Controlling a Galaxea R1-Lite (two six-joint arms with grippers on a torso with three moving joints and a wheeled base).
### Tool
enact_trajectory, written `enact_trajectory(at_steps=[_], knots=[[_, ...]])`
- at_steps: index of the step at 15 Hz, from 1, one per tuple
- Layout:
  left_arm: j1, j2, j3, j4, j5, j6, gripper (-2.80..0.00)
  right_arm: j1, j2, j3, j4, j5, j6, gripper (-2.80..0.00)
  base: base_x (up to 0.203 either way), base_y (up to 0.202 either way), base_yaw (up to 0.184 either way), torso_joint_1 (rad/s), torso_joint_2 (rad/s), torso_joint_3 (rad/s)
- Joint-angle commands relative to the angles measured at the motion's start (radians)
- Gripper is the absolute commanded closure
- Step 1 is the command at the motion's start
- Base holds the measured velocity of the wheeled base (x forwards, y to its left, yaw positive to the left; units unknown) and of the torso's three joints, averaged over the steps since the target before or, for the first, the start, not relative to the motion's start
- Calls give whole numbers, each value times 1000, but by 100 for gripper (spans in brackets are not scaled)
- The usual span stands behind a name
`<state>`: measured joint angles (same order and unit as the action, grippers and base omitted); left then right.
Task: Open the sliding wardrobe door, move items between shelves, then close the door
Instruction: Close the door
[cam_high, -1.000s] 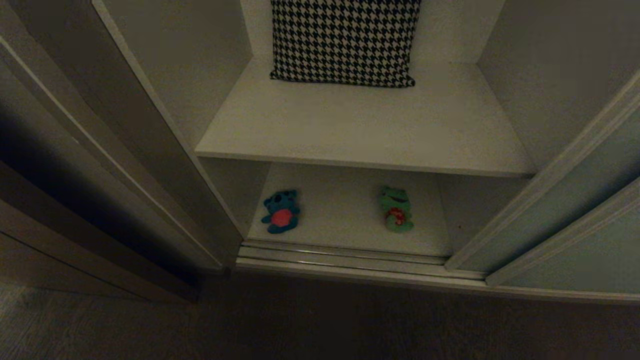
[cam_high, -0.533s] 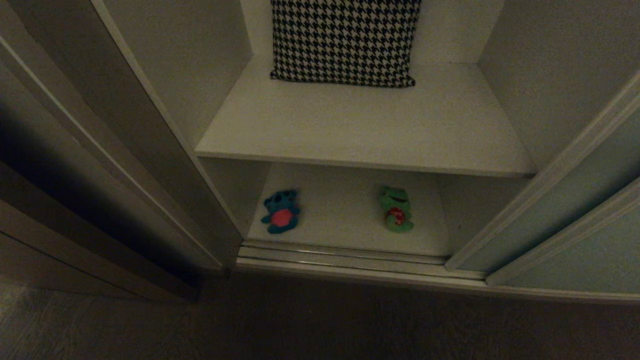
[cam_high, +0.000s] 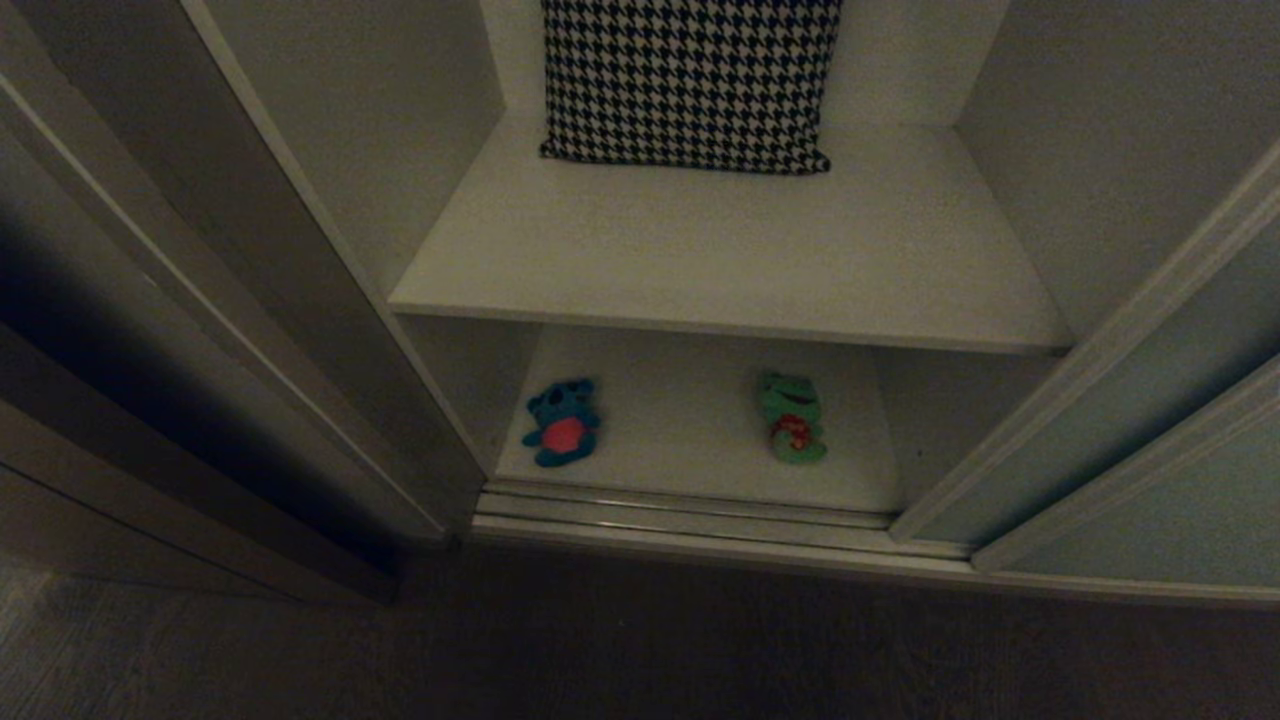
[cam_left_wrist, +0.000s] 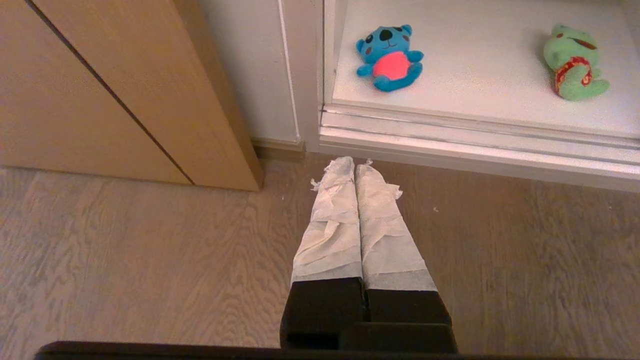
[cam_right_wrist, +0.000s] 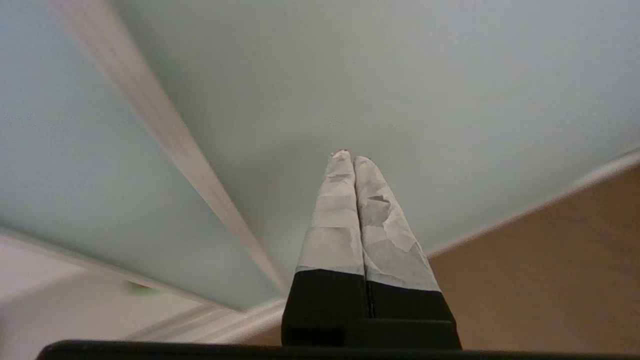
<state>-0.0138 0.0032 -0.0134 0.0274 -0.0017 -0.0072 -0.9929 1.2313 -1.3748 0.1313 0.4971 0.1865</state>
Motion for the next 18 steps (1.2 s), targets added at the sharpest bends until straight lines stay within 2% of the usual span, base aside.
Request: enact_trajectory(at_steps=[1, 5, 11, 18], knots=[[0, 1, 1, 0, 0, 0, 0, 8, 55, -56, 1, 54, 65, 0, 0, 0, 0, 0, 0, 0], [0, 1, 0, 0, 0, 0, 0, 29, 86, -76, -2, 143, 87, 0, 0, 0, 0, 0, 0, 0], [0, 1, 1, 0, 0, 0, 0, 100, 111, -63, -46, 144, 86, 0, 0, 0, 0, 0, 0, 0], [0, 0, 0, 0, 0, 0, 0, 176, 22, -19, -48, 143, 87, 0, 0, 0, 0, 0, 0, 0]])
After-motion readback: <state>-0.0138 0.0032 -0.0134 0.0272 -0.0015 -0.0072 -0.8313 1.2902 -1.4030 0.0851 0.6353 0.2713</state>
